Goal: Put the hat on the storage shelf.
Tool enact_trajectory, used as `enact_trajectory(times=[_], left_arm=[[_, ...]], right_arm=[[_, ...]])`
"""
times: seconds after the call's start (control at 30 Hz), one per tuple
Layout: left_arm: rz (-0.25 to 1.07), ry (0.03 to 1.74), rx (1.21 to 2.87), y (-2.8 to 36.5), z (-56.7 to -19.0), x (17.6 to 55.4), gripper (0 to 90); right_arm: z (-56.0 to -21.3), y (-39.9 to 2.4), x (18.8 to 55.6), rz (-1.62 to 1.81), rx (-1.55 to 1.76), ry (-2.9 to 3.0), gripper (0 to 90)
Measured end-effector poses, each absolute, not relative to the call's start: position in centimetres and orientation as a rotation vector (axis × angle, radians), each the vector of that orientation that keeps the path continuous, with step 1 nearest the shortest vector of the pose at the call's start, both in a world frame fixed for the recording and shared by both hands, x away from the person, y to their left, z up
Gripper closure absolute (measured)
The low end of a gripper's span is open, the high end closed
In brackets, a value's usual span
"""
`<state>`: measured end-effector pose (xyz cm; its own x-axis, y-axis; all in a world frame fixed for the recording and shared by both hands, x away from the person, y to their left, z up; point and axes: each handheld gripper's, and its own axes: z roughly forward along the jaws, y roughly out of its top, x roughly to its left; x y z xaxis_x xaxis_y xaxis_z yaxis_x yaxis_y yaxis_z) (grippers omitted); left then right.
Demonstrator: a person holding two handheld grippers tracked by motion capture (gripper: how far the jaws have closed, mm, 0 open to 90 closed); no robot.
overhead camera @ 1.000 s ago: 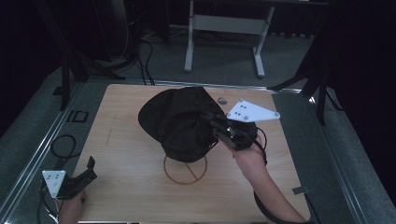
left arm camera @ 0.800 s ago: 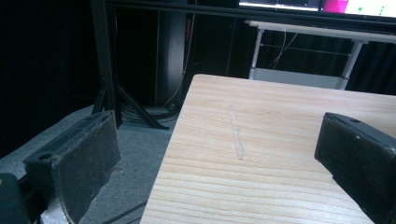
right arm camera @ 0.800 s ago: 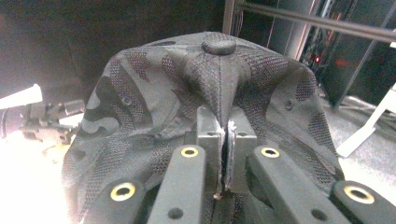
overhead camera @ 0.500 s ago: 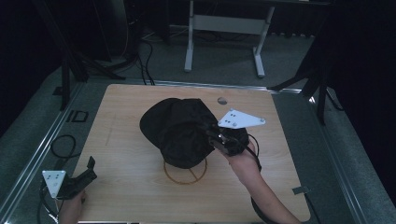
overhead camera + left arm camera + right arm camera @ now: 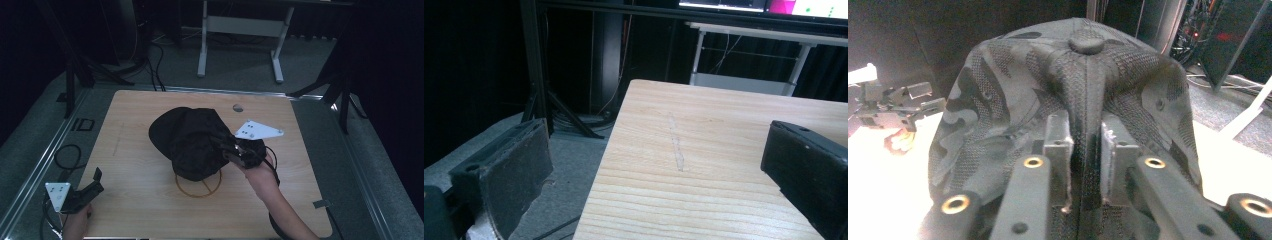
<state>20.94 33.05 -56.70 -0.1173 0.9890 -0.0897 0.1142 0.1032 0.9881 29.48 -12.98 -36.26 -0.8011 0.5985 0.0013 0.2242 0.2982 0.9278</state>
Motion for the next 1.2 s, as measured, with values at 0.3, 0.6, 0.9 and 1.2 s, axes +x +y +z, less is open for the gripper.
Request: enact_trajectory(times=[0.3, 0.6, 0.9, 1.2], left_arm=[[1.159, 1.425, 1.17, 33.0, -56.7, 20.9, 0.5], [1.16, 1.425, 1.168, 33.0, -56.7, 20.9, 0.5], [1.157, 1.424, 1.168, 33.1, -56.7, 20.9, 0.5], [1.159, 1.424, 1.168, 33.1, -56.7, 20.9, 0.5]], right_arm=[[-36.4, -13.5, 29.8, 1.524, 0.768, 2.251, 68.7], [-36.2, -13.4, 29.5, 1.553, 0.758, 2.255, 65.1], [-36.3, -12.8, 29.7, 1.555, 0.744, 2.296, 59.8], [-35.4, -12.8, 29.7, 1.562, 0.735, 2.284, 57.0]])
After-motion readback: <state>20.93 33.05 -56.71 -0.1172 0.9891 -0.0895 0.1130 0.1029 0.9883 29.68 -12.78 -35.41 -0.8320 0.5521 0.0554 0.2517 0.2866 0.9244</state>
